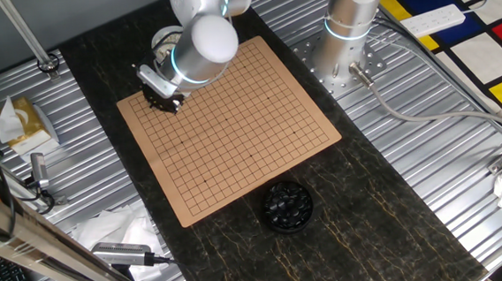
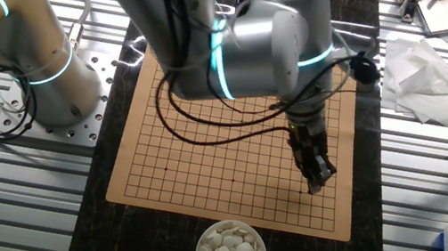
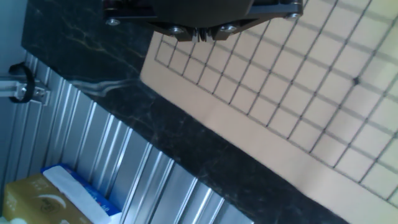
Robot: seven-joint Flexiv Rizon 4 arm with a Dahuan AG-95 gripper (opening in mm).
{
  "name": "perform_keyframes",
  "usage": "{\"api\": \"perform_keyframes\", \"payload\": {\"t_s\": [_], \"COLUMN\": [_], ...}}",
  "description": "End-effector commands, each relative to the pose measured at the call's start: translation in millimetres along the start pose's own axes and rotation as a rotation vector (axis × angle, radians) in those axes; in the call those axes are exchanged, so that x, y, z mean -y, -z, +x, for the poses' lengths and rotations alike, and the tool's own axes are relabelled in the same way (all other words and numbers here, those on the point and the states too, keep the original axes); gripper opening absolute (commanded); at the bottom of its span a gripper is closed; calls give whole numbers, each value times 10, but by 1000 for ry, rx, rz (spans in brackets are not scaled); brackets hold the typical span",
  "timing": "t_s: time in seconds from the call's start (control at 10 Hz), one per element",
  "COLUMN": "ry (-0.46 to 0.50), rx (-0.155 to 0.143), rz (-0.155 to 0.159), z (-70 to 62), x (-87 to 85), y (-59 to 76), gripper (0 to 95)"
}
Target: Play the first move as black on the 3-4 point in the upper right corner of the Go board
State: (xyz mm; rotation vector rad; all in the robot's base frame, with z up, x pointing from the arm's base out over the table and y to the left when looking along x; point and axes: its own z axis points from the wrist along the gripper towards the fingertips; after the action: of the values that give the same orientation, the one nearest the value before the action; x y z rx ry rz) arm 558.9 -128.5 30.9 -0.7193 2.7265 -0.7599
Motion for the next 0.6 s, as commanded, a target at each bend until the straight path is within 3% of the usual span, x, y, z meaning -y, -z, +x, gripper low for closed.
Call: {"api": "perform_keyframes", "payload": {"t_s": [0.1, 0.6], "ry": [13, 20], "rx": [-2, -1], "rz": [6, 3], "z": [32, 23], "x": [33, 59], "y": [5, -46], "gripper": [0, 0]}}
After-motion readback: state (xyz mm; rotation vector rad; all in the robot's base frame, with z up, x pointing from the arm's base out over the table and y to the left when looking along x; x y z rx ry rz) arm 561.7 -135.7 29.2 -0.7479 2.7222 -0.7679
